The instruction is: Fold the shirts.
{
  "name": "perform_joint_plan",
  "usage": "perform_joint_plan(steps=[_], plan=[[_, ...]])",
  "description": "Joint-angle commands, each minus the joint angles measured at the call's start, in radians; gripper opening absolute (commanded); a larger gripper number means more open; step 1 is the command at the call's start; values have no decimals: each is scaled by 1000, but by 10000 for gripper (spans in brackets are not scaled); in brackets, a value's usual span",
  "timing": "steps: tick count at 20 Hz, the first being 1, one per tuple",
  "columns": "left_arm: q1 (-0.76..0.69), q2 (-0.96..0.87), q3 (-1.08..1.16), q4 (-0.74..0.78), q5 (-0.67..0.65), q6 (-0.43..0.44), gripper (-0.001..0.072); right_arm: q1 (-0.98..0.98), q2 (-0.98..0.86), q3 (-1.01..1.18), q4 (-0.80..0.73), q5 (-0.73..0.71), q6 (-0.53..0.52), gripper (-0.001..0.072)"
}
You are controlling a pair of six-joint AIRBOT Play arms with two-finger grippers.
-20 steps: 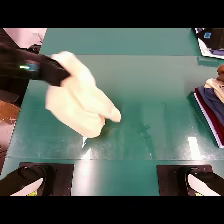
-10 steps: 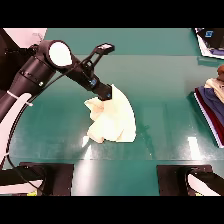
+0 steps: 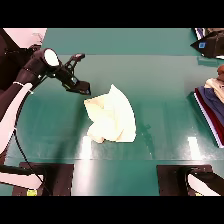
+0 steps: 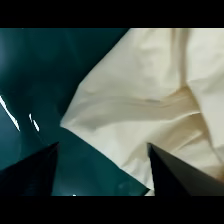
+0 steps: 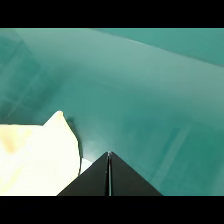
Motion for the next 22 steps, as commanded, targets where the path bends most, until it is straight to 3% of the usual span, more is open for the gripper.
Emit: perform_joint_plan(steps=[1, 9, 10, 12, 13, 18, 19, 20, 21, 22], plan=[[34, -39, -100, -24, 40, 50, 622, 0, 0, -50, 2, 10, 1, 18], [31, -45, -173, -173, 227, 71, 620, 0, 0, -98, 2, 16, 1, 18], [31, -45, -173, -182, 235, 71, 581, 0, 0, -98, 2, 21, 1, 18], [31, -45, -173, -188, 235, 72, 118, 1, 0, -98, 2, 36, 2, 18], [31, -45, -173, -188, 235, 74, 32, 0, 0, -99, 2, 47, 13, 18], [37, -5, -114, -92, 195, 72, 30, 3, 0, -285, 3, 101, 116, 21], [37, 16, -95, -68, 198, 72, 31, 10, 0, -365, 3, 105, 131, 149], [37, 33, -75, -52, 198, 72, 31, 23, 0, -454, 8, 91, 132, 439], [37, 46, -57, -52, 196, 72, 31, 38, -3, -541, 40, 61, 132, 586], [37, 51, -40, -52, 195, 72, 31, 49, -16, -633, 105, 12, 130, 587]])
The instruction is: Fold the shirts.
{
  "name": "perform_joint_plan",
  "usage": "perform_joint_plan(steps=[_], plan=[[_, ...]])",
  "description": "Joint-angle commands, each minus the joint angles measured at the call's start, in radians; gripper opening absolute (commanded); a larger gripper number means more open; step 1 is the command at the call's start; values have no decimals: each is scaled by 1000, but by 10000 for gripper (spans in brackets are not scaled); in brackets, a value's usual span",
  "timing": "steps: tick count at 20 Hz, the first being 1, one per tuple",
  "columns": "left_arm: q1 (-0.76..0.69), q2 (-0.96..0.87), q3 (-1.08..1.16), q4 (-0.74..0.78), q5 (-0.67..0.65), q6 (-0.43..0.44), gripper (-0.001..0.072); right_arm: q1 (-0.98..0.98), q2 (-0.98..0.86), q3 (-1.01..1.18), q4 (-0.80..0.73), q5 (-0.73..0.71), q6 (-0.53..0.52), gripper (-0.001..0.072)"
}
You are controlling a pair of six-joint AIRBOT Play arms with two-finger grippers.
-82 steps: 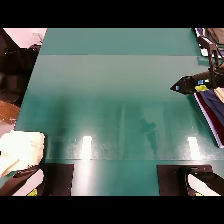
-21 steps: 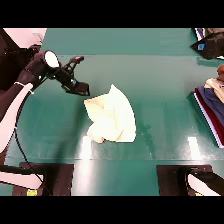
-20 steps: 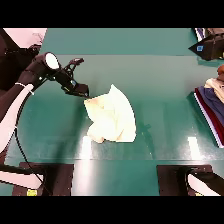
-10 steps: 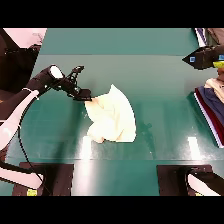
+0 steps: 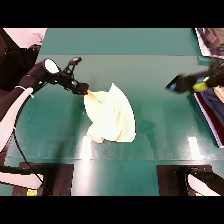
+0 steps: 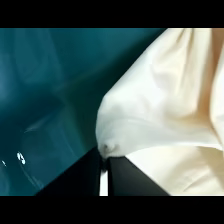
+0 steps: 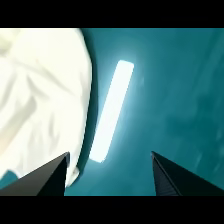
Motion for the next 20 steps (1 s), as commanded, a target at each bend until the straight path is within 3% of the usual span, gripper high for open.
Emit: perform_joint_plan(steps=[1, 6, 10, 11, 13, 14, 17, 20], plan=[[0, 33, 56, 37, -7, 0, 31, 42, -33, -280, 152, -109, 9, 587], [0, 33, 55, 31, -35, 0, 31, 187, -232, -456, 518, -327, -218, 581], [0, 33, 55, 31, -36, 0, 31, 282, -381, -386, 570, -339, -259, 555], [0, 33, 55, 31, -39, 0, 31, 291, -407, -362, 570, -339, -264, 450], [1, 33, 55, 32, -58, -1, 31, 286, -436, -314, 568, -330, -281, 98], [1, 37, 56, 38, -66, 0, 31, 275, -435, -290, 564, -324, -295, 17], [1, 105, 96, 122, -44, -1, 31, 202, -356, -207, 467, -288, -259, 16], [11, 217, 224, 213, -27, 0, 31, 75, -201, -64, 227, -209, -143, 16]])
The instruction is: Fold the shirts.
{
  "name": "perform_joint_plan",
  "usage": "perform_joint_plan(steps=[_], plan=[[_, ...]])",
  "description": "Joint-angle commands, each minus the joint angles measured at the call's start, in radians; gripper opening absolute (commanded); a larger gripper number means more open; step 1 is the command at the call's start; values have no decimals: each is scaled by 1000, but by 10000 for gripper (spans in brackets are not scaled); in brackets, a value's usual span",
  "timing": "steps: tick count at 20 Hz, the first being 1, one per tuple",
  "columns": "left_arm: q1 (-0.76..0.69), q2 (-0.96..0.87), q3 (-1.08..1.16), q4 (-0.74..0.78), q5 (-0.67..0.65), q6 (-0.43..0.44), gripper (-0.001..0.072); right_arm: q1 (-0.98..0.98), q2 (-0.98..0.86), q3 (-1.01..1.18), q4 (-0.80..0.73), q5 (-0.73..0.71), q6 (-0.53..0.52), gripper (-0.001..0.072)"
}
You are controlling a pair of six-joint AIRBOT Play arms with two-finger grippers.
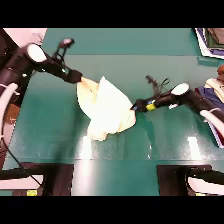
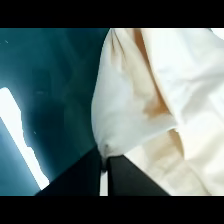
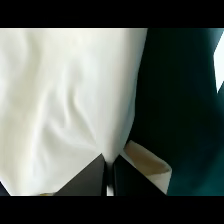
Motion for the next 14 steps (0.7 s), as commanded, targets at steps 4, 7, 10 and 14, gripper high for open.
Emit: perform_joint_plan(steps=[4, 7, 10, 14], plan=[[10, 240, 264, 122, 80, 1, 31, -255, 281, 337, -319, 142, 104, 15], [10, 333, 350, 119, 131, 1, 31, -340, 357, 496, -317, 146, 103, 16], [10, 406, 399, 119, 164, 1, 31, -391, 396, 642, -317, 149, 100, 16], [10, 463, 464, 119, 167, 1, 31, -428, 407, 796, -315, 211, 100, 15]])
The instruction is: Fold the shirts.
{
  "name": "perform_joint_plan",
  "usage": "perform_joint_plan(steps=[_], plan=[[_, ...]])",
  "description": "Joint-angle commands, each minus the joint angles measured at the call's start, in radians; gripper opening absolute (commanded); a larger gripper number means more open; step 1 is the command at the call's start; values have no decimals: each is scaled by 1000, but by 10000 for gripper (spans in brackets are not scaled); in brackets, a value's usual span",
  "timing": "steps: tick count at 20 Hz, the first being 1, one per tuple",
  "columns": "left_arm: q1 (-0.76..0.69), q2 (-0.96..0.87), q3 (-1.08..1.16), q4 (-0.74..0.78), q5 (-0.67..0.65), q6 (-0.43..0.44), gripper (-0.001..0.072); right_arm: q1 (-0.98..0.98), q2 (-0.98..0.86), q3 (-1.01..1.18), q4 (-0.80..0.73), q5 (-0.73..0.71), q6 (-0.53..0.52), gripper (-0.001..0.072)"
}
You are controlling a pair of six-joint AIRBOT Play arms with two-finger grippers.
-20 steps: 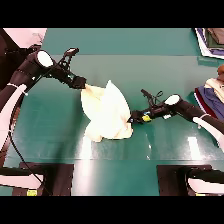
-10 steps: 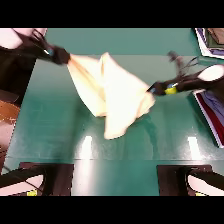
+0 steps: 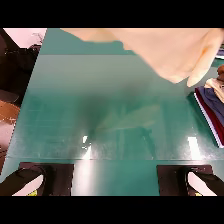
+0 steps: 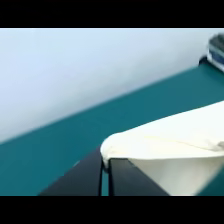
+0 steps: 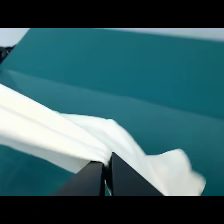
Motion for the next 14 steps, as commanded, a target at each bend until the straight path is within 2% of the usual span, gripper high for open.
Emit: perform_joint_plan(steps=[1, 5, 8, 11, 14], plan=[[1, 53, 74, 11, 10, 0, 31, -35, 17, 143, -24, 68, 2, 16], [1, 66, 79, -25, -36, -1, 31, -18, 17, 147, -21, 175, 21, 16], [1, 64, -39, -36, -132, -1, 31, 87, 17, -33, -23, 220, 30, 16], [1, 64, -298, -32, -178, 0, 31, 237, 17, -344, -27, 119, 29, 15], [1, 64, -602, 57, -126, 4, 31, 394, 18, -637, -84, -64, 31, 16]])
